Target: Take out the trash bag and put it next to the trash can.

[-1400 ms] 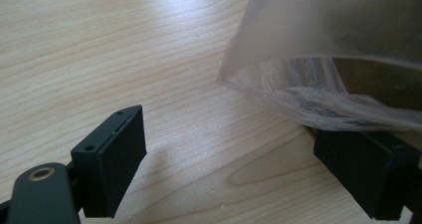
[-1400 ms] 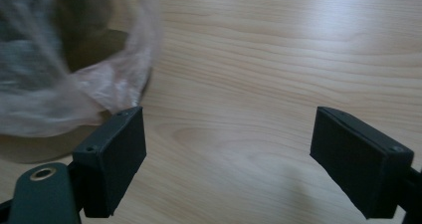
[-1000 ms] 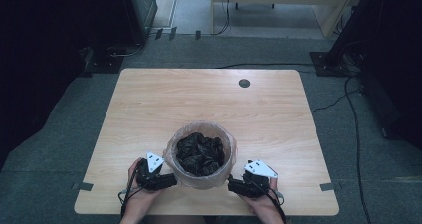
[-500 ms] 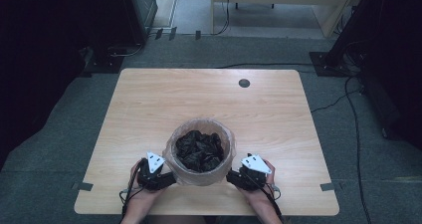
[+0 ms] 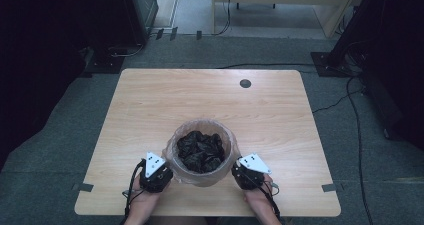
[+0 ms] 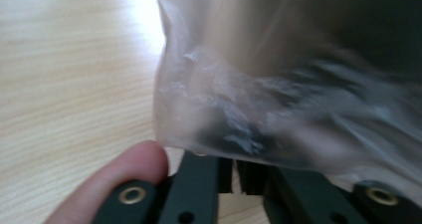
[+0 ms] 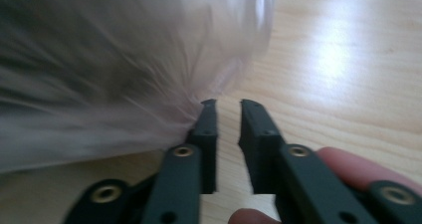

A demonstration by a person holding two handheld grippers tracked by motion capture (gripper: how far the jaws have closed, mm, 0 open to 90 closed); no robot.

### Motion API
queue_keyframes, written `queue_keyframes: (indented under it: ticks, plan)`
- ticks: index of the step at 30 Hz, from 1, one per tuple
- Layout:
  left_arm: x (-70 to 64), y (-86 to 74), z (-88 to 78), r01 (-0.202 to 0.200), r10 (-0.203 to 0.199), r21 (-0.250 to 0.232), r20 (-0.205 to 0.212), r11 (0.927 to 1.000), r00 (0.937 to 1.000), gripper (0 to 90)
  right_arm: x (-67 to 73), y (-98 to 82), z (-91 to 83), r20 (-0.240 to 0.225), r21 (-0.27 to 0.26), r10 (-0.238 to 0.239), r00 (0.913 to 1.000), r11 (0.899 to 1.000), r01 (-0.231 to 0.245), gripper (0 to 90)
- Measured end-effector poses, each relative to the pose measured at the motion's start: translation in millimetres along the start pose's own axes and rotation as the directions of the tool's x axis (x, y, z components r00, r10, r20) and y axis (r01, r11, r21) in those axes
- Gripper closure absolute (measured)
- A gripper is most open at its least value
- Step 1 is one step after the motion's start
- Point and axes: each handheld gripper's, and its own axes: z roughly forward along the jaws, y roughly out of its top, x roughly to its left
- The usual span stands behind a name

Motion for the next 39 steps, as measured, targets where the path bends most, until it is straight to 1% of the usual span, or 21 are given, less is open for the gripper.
queue_keyframes:
  ticks: [1,2,3,4,7,8,9,10,12,16,19,23,27,29,31,33,34,35,36,38,39]
  plan:
    - [-1.0,4.4,-6.6,0.006,-0.006,-0.031,0.003,0.9995,1.0,90.0,2.8,4.1,-4.3,-0.021,-0.019,-0.003,0.9998,1.0,0.003,87.1]
    - [-0.6,7.1,-10.5,0.015,-0.014,-0.044,0.01,0.9989,0.9999,90.0,4.2,6.7,-6.8,-0.029,-0.023,-0.01,0.9995,1.0,0.009,89.3]
    - [0.1,9.8,-14.4,0.022,-0.022,-0.053,0.012,0.9983,0.9997,90.0,5.9,9.4,-9.5,-0.037,-0.029,-0.014,0.9992,0.999,0.013,90.0]
    - [0.1,9.8,-14.4,0.022,-0.022,-0.053,0.012,0.9983,0.9997,90.0,5.9,9.4,-9.5,-0.037,-0.029,-0.014,0.9992,0.999,0.013,90.0]
    - [4.1,17.4,-25.6,0.037,-0.036,-0.075,0.026,0.9965,0.999,90.0,9.7,17.5,-18.5,-0.043,-0.059,-0.027,0.9987,0.998,0.024,90.0]
    - [5.2,20.0,-28.6,0.036,-0.034,-0.081,0.027,0.9961,0.9991,90.0,11.0,23.3,-24.4,-0.046,-0.077,-0.017,0.9988,0.997,0.013,90.0]
    - [6.0,22.8,-31.7,0.043,-0.04,-0.087,0.034,0.9953,0.9986,90.0,11.0,23.3,-24.4,-0.046,-0.077,-0.017,0.9988,0.997,0.013,90.0]
    - [6.4,26.0,-34.5,0.046,-0.042,-0.096,0.039,0.9943,0.9984,90.0,11.8,30.2,-30.3,-0.046,-0.096,-0.005,0.9989,0.995,0.001,90.0]
    - [6.1,33.6,-40.0,0.039,-0.034,-0.114,0.04,0.9927,0.9986,90.0,11.8,34.3,-32.9,-0.045,-0.106,-0.003,0.999,0.994,-0.001,90.0]
    - [4.6,52.9,-52.6,0.028,-0.021,-0.158,0.045,0.9871,0.9987,90.0,11.3,53.7,-45.1,-0.024,-0.159,0.015,0.9996,0.987,-0.018,90.0]
    - [3.1,65.6,-61.2,0.006,0.001,-0.183,0.039,0.9831,0.9992,90.0,15.5,64.4,-53.7,0.025,-0.197,-0.013,0.9996,0.98,0.018,90.0]
    - [-3.5,80.5,-67.1,-0.029,0.038,-0.202,0.043,0.9789,0.9983,90.0,23.2,77.1,-60.1,0.043,-0.23,-0.047,0.998,0.972,0.056,90.0]
    - [-13.6,95.4,-67.7,-0.06,0.075,-0.219,0.06,0.9738,0.9954,90.0,29.5,94.3,-61.7,0.031,-0.251,-0.072,0.9969,0.965,0.077,90.0]
    - [-18.4,105.5,-68.2,-0.063,0.083,-0.236,0.079,0.9698,0.9934,90.0,33.9,106.1,-62.9,0.014,-0.264,-0.083,0.9964,0.961,0.084,90.0]
    - [-25.2,119.3,-69.6,-0.052,0.087,-0.258,0.125,0.9647,0.9884,90.0,39.7,120.0,-64.4,-0.004,-0.289,-0.092,0.9958,0.954,0.087,90.0]
    - [-30.8,126.6,-70.3,-0.05,0.096,-0.276,0.156,0.9598,0.9831,90.0,46.0,131.4,-66.0,-0.028,-0.309,-0.099,0.9947,0.947,0.086,90.0]
    - [-33.5,128.8,-69.8,-0.048,0.099,-0.279,0.172,0.9591,0.9801,90.0,49.0,135.9,-67.3,-0.037,-0.318,-0.105,0.9938,0.944,0.088,90.0]
    - [-35.3,129.1,-67.6,-0.047,0.1,-0.275,0.181,0.9603,0.9783,90.0,51.5,139.1,-68.9,-0.047,-0.324,-0.104,0.9935,0.942,0.083,90.0]
    - [-35.9,127.8,-64.8,-0.05,0.1,-0.266,0.181,0.9626,0.9784,90.0,53.3,140.6,-70.7,-0.065,-0.326,-0.099,0.993,0.943,0.072,89.6]
    - [-34.4,122.5,-59.2,-0.049,0.095,-0.246,0.176,0.968,0.9798,90.0,52.5,137.9,-72.8,-0.104,-0.302,-0.075,0.9918,0.952,0.041,72.5]
    - [-31.1,117.1,-55.9,-0.046,0.086,-0.231,0.17,0.972,0.9816,90.0,50.6,134.6,-73.9,-0.115,-0.282,-0.054,0.9919,0.959,0.02,68.4]
